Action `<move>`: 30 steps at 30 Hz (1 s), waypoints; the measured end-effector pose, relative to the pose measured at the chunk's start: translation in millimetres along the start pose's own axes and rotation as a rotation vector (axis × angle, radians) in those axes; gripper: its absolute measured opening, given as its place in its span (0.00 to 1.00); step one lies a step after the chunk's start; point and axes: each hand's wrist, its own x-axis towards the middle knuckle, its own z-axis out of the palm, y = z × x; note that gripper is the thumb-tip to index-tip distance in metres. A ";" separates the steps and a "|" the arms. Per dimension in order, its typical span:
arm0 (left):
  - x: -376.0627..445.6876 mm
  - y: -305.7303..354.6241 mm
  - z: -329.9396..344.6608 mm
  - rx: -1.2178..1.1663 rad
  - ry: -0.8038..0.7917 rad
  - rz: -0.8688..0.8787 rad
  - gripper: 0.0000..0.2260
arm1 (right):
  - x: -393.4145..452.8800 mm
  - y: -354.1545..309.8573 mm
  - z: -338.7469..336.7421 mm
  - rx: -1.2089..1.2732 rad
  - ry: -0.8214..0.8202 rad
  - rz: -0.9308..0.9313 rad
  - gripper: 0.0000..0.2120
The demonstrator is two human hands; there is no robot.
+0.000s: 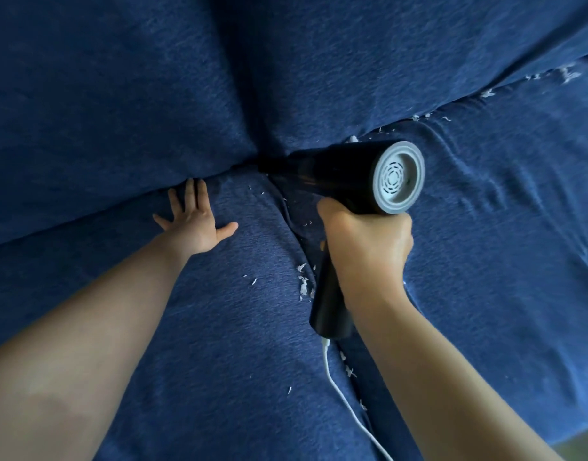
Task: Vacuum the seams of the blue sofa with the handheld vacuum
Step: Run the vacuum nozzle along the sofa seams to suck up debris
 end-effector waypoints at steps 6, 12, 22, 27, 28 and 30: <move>-4.5 1.5 3.8 0.021 -0.021 -0.004 0.45 | -8.8 5.8 -15.8 -0.001 -0.052 -0.010 0.11; -12.7 0.6 14.4 0.039 -0.012 0.022 0.43 | -6.3 12.7 -25.4 -0.064 -0.003 -0.052 0.10; -18.3 9.1 13.0 0.044 -0.035 -0.023 0.43 | 5.3 10.5 -17.2 -0.090 -0.034 -0.073 0.10; -19.5 9.5 12.1 0.045 -0.034 -0.014 0.43 | 9.4 8.0 -19.8 -0.153 0.011 -0.121 0.11; -20.2 10.0 11.7 0.041 -0.034 -0.017 0.43 | 6.7 9.3 -24.2 -0.161 0.015 -0.130 0.11; -21.0 11.2 11.4 0.038 -0.030 -0.023 0.43 | 0.8 10.7 -32.5 -0.162 0.017 -0.141 0.10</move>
